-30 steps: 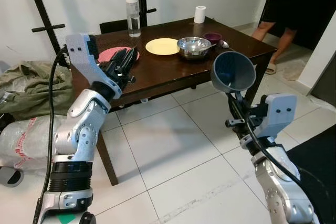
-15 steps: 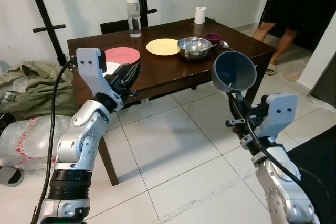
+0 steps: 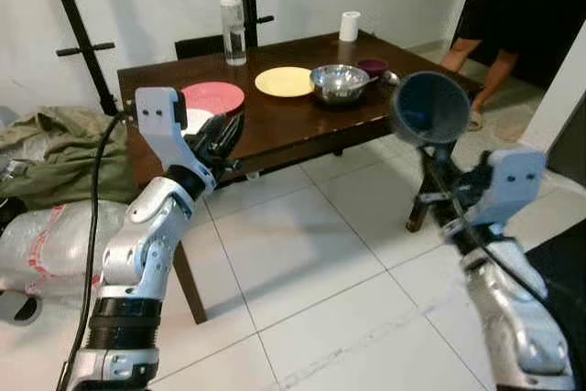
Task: Setting the table
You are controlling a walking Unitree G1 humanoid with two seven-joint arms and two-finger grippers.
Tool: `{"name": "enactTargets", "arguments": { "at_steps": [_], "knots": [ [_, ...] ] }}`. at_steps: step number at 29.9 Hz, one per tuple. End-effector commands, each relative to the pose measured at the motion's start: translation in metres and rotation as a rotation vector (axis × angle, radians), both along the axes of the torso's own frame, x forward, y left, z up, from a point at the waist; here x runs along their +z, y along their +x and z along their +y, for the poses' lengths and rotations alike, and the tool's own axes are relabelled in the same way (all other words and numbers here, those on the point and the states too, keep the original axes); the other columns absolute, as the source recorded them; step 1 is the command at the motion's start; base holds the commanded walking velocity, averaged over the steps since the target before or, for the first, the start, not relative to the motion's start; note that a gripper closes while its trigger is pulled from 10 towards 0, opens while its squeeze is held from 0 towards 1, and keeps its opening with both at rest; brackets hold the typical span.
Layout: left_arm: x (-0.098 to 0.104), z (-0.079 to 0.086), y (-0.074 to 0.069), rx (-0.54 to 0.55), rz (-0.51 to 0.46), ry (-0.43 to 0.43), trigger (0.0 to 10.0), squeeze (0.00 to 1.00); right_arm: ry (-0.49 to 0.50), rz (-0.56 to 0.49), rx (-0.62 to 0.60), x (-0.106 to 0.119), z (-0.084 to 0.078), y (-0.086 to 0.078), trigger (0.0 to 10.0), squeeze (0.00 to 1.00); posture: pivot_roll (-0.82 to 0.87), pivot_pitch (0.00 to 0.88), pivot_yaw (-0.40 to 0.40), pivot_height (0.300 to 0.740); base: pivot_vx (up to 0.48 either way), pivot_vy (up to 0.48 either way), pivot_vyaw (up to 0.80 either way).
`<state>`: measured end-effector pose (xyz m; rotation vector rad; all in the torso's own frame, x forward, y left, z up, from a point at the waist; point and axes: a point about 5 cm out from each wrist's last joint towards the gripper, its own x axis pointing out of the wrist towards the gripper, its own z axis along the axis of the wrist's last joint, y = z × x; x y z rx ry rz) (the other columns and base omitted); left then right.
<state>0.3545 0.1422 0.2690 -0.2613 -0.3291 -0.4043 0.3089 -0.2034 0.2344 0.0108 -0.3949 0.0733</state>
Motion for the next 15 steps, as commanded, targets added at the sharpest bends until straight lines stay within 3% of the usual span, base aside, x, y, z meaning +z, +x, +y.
{"name": "enactTargets", "arguments": {
  "at_steps": [1,4,6,9,10,11,13,15],
  "knots": [
    [-0.007,0.002,0.0,0.007,0.017,0.014,10.0,0.0,-0.006,0.0,0.005,-0.003,0.001,-0.001,10.0,0.0,-0.02,0.047,0.102,0.74,0.0,0.0,0.0],
    [-0.007,0.003,-0.003,-0.015,0.006,0.051,10.0,0.0,-0.014,-0.029,0.049,0.004,0.013,-0.004,10.0,0.0,-0.02,0.052,0.103,0.74,0.0,0.0,0.0],
    [-0.006,0.003,-0.004,-0.026,0.001,0.057,10.0,0.0,-0.014,-0.033,0.054,0.005,0.013,-0.005,10.0,0.0,-0.02,0.052,0.103,0.74,0.0,0.0,0.0],
    [-0.011,0.001,-0.008,-0.07,-0.004,0.134,10.0,0.0,0.003,-0.04,0.064,0.007,0.015,-0.006,10.0,0.0,-0.02,0.055,0.104,0.74,0.0,0.0,0.0],
    [-0.042,-0.003,-0.008,-0.105,0.068,0.243,10.0,0.0,0.002,-0.001,0.063,-0.006,0.017,-0.003,10.0,0.0,-0.01,0.065,0.103,0.74,0.0,0.0,0.0],
    [-0.042,-0.003,-0.008,-0.105,0.068,0.243,10.0,0.0,0.002,-0.001,0.063,-0.006,0.017,-0.003,10.0,0.0,-0.01,0.065,0.103,0.74,0.0,0.0,0.0],
    [-0.08,-0.004,-0.009,-0.101,0.177,0.314,10.0,0.0,0.002,0.03,0.065,-0.018,0.019,-0.002,10.0,0.0,-0.01,0.064,0.103,0.74,0.0,0.0,0.0],
    [-0.084,-0.006,-0.011,-0.108,0.184,0.311,10.0,0.0,0.001,0.03,0.071,-0.018,0.021,-0.003,10.0,0.0,-0.02,0.065,0.106,0.74,0.0,0.0,0.0]
  ]
}}
